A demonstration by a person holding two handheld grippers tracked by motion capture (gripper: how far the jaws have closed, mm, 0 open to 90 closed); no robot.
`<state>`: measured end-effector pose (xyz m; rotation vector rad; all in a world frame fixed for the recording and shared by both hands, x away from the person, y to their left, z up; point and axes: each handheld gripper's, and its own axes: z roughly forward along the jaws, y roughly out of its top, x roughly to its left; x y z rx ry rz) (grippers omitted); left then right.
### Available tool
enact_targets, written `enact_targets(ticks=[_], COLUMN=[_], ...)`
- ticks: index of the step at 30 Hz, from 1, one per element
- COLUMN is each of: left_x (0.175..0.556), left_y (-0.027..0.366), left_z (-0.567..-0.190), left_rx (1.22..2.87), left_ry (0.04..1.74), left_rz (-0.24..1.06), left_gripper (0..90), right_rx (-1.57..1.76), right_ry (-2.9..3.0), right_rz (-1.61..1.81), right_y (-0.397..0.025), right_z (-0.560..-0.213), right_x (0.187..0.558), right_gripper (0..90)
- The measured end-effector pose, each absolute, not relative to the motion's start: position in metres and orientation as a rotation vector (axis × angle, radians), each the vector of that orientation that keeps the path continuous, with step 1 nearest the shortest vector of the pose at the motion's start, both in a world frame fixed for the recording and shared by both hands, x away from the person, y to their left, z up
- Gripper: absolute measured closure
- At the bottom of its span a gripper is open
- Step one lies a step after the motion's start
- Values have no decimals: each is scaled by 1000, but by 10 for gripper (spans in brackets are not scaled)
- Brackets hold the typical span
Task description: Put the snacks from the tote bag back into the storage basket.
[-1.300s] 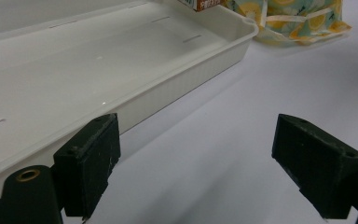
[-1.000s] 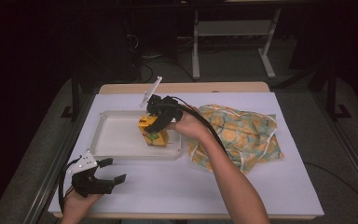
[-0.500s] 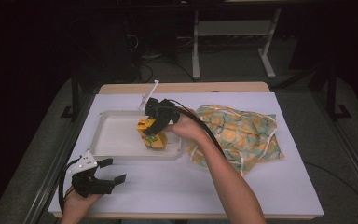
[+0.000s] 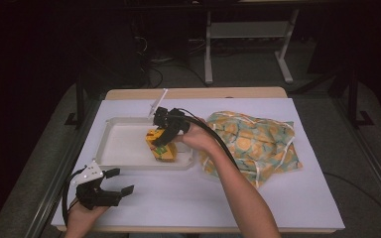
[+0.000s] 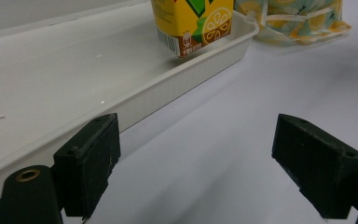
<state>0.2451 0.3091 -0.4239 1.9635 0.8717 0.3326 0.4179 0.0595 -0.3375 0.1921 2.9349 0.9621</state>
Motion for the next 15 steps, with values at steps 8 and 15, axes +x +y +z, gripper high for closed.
enact_targets(ticks=[8, 15], left_x=[245, 245], left_y=[309, 309], left_z=[-424, -424], left_rx=[1962, 1960], left_ry=[874, 876], left_rz=[332, 331], left_gripper=[147, 148], right_rx=[192, 187], right_ry=[2944, 2945], right_rz=[959, 965], right_y=[61, 61], right_z=[-342, -346], right_x=[419, 419], right_gripper=[492, 491])
